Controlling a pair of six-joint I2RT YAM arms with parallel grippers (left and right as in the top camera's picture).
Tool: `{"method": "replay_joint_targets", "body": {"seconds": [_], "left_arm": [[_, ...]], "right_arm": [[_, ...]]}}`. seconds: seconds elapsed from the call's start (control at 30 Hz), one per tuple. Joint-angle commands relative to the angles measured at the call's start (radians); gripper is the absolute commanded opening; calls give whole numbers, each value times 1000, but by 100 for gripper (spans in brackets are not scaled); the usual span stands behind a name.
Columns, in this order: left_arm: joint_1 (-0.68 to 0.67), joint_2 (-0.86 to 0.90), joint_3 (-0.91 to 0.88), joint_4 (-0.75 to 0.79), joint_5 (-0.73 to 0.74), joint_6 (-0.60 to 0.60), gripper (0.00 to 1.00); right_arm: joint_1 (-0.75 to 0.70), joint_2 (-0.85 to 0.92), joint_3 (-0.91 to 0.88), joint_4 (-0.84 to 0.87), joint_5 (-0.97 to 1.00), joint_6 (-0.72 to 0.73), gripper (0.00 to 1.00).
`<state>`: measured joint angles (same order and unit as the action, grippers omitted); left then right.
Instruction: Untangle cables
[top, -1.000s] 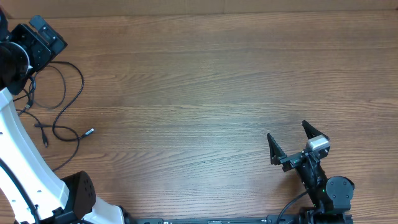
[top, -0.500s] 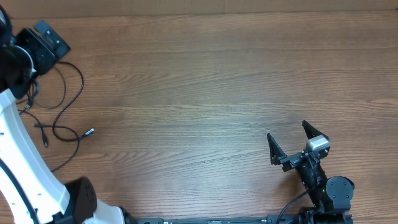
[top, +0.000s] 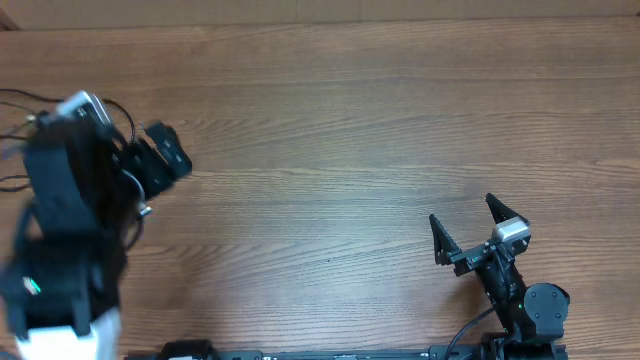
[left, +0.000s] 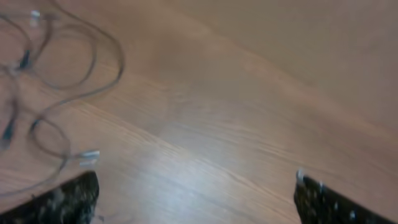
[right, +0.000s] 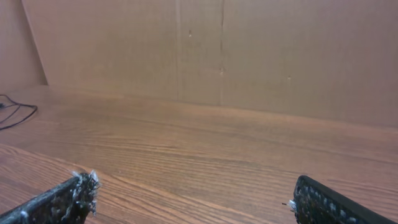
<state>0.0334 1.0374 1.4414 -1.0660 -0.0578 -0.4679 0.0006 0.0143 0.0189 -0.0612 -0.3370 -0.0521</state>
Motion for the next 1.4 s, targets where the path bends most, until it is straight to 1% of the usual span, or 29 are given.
{"method": "replay_joint_targets", "body": {"seconds": [0.0,0.03,0.07,0.27,0.37,0.47,0.57,0.67,0.9,1.0,1.1,1.17,1.23,1.27,1.37], "left_arm": [[-49,-191,-271,216,-46,48,100],[-56,-285,-397,335,-45,73,100],[-56,-342,-474,404,-44,94,100],[-56,-592,-843,746,-45,205,100],[-56,-677,-991,877,-52,233,100],[-56,-753,-1146,1048,-67,237,100],[-56,-822,-1268,1172,-84,237,100],[-56,-890,-1342,1210,-112,238,100],[-55,-1022,-1436,1192,-118,336,100],[-54,-1034,-1437,1137,-122,368,100],[-54,-1034,-1437,1082,-125,372,100],[-54,-1034,-1436,990,-82,351,100],[-55,-1035,-1436,999,17,349,100],[-56,-1035,-1436,988,44,348,100],[-55,-1035,-1436,988,55,349,100]], "right_arm": [[-1,-11,-11,8,-5,6,100],[-1,-11,-11,8,-5,6,100],[-1,-11,-11,8,-5,6,100],[-1,-11,-11,8,-5,6,100],[-1,-11,-11,8,-5,6,100],[-1,-11,-11,8,-5,6,100],[-1,-11,-11,8,-5,6,100],[-1,-11,-11,8,-5,6,100],[-1,-11,-11,8,-5,6,100],[-1,-11,-11,8,-5,6,100],[-1,-11,-11,8,-5,6,100],[-1,-11,-11,8,-5,6,100],[-1,-11,-11,8,-5,6,100],[-1,-11,-11,8,-5,6,100],[-1,-11,-11,8,-5,6,100]]}}
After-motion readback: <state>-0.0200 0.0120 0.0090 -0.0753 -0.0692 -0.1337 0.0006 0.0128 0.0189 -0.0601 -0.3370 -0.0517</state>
